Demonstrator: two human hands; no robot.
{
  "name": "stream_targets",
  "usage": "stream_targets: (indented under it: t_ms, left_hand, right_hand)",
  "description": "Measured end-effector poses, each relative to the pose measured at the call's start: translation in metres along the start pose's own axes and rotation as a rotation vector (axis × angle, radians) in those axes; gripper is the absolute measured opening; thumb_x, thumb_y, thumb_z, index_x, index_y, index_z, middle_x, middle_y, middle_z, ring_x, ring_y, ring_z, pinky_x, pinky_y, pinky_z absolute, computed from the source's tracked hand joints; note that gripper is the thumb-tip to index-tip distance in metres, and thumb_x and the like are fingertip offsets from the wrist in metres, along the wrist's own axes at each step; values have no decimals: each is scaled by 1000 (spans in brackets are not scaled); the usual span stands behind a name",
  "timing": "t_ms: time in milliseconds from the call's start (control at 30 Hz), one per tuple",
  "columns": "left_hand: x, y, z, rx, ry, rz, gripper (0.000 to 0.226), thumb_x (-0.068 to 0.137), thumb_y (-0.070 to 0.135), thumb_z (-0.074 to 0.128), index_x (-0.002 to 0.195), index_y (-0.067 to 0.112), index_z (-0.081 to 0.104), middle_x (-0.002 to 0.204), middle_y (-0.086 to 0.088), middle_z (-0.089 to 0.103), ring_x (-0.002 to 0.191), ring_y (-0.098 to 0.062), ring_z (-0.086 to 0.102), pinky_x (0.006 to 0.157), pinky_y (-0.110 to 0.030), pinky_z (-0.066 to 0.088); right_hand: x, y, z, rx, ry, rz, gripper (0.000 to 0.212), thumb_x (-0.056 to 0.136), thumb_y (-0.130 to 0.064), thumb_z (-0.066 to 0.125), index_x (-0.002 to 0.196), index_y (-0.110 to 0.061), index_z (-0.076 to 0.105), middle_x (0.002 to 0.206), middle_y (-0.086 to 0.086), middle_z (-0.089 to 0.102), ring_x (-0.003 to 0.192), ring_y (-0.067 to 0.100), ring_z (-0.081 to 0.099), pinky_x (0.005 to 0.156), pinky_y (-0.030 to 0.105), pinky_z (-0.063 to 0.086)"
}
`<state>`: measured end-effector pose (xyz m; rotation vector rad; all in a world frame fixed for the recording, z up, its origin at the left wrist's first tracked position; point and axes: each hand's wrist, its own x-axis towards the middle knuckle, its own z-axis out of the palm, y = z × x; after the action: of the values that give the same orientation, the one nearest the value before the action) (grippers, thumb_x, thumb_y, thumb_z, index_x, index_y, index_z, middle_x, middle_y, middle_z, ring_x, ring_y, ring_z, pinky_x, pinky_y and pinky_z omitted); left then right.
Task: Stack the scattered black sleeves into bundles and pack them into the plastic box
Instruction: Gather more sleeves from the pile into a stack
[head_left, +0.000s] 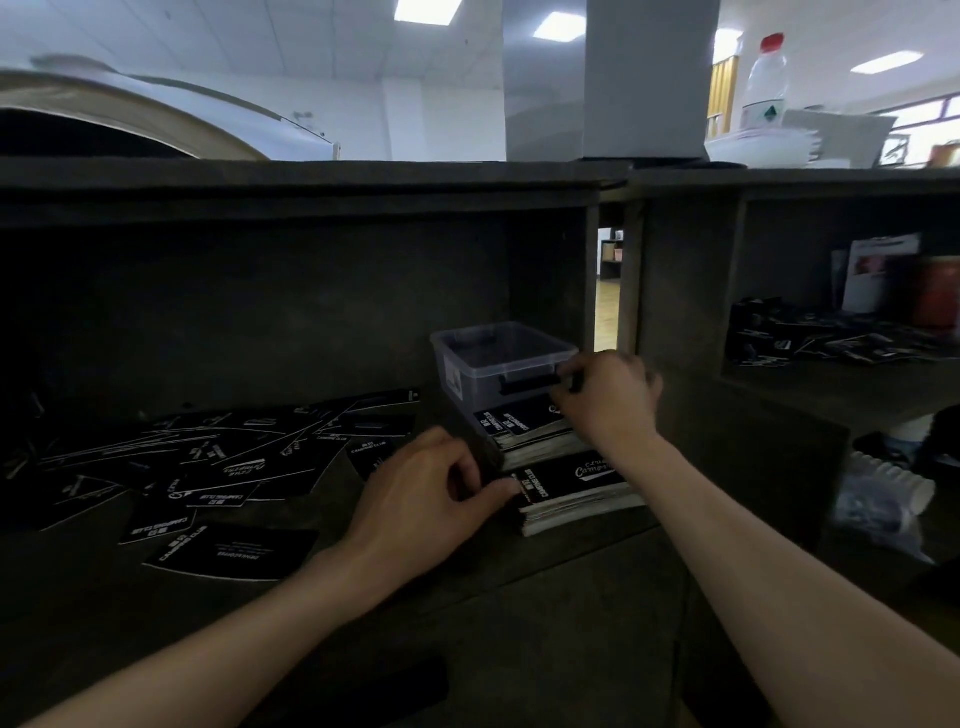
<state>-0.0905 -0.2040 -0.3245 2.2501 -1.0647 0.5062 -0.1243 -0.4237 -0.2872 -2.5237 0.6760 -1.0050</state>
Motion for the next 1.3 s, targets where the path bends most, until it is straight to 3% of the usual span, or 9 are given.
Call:
stream_targets:
  t_ms: [133, 233, 433, 533, 733, 933, 1100, 1200, 1300]
  left_hand:
    - [2, -54, -43, 179, 25, 87, 23, 86, 57, 61, 85, 34, 59, 92, 18, 51, 74, 1, 54, 64, -23, 51]
    - [0, -112, -71, 353, -25, 81, 52, 80, 73, 49, 108, 31, 63, 114, 11, 56, 99, -6, 58, 82, -30, 54]
    - [-18, -208, -131, 423, -350, -313, 109, 56, 104, 28, 148, 47, 32, 166, 4, 14, 154, -22, 7, 123, -52, 16]
    - [-33, -230, -153, 336, -527, -516, 115, 51, 105, 35, 151, 55, 8, 166, 10, -12, 152, -20, -18, 124, -53, 0]
    - [-32, -265, -159, 319, -393, -722, 111, 50, 107, 10, 149, 59, -6, 167, 1, -12, 153, -29, -15, 122, -59, -2]
    - [-13, -280, -143, 330, -382, -781, 98, 66, 99, 13, 152, 54, -3, 167, -2, -13, 153, -33, -14, 120, -63, -4]
    - [-5, -290, -131, 438, -393, -742, 98, 65, 100, 8, 152, 54, 7, 168, -4, 0, 152, -40, 0, 120, -61, 9]
    - [-4, -289, -127, 475, -319, -588, 89, 72, 96, 13, 150, 52, 21, 164, -2, 19, 149, -35, 14, 119, -51, 19]
    - [3, -287, -123, 381, -213, -419, 79, 79, 87, 31, 145, 44, 39, 155, 1, 40, 143, -24, 32, 117, -42, 28]
  right_hand:
    - [-6, -25, 17, -22, 222, -225, 16, 87, -28, 65, 101, -29, 71, 114, -4, 67, 124, 22, 49, 112, 52, 29]
    - [-16, -66, 33, 73, 141, -413, 18, 85, -32, 68, 103, -29, 71, 115, -6, 65, 120, 17, 51, 105, 39, 41]
    - [-51, -149, 74, 151, -826, -540, 95, 69, -74, 70, 149, -36, 36, 158, 0, 26, 144, 20, 29, 117, 36, 30]
    - [-63, -176, 101, -20, -1020, -474, 121, 55, -91, 61, 153, -48, 5, 166, -8, -5, 152, 24, 0, 122, 49, 10]
    - [-46, -202, 157, -140, -939, -480, 113, 63, -97, 40, 154, -45, -2, 165, 0, -16, 150, 30, -16, 117, 62, -7]
    - [-12, -213, 183, -161, -904, -389, 106, 72, -88, 46, 156, -41, 2, 166, 1, -8, 151, 35, -7, 116, 65, 0]
    - [14, -227, 200, -35, -912, -345, 114, 52, -89, 64, 149, -35, 35, 160, 1, 25, 147, 28, 22, 118, 47, 27]
    - [15, -234, 211, 139, -756, -345, 76, 67, -85, 59, 114, -26, 65, 129, -3, 58, 125, 16, 48, 109, 40, 35]
    - [12, -234, 230, 128, -566, -411, 49, 84, -69, 58, 103, -24, 64, 116, -2, 65, 117, 17, 55, 107, 43, 32]
